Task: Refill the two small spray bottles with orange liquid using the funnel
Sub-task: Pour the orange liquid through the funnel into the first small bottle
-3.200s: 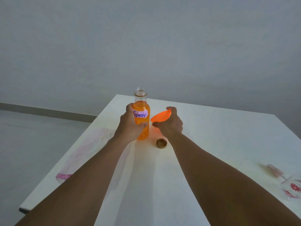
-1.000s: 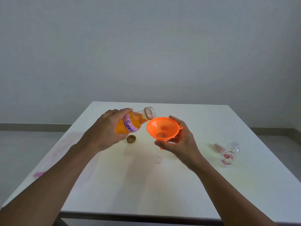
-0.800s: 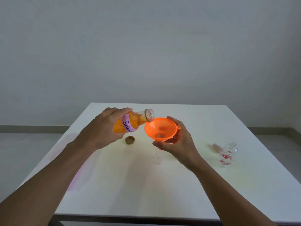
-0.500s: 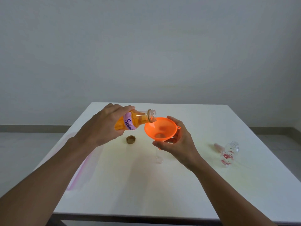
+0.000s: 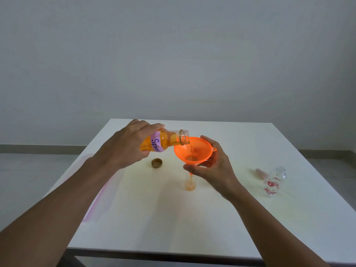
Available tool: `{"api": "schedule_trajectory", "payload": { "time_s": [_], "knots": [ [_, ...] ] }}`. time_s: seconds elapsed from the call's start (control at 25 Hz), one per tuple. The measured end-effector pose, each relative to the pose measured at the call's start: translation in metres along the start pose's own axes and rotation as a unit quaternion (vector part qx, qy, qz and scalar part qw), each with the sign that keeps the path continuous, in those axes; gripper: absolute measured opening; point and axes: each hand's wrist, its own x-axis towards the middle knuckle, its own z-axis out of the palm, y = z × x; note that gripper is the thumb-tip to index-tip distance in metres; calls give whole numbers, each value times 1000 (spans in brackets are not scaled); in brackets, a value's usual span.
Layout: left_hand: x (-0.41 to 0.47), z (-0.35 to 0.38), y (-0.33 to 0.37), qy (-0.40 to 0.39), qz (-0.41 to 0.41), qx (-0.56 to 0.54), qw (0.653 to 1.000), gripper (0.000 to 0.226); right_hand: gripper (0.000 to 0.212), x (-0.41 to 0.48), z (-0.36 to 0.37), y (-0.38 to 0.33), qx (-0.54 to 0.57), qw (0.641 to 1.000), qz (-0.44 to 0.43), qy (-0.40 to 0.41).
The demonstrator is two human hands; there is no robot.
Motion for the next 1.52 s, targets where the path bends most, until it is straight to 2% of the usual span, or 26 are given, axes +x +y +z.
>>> {"api": "schedule_trajectory", "payload": {
  "time_s": [0.52, 1.52],
  "knots": [
    [2, -1, 1, 6, 5, 7, 1000, 82, 94, 2, 0, 0, 8, 1000, -1, 4],
    [4, -3, 1, 18, 16, 33, 999, 83, 102, 1, -4, -4, 12, 1000, 7, 9]
  ]
}}
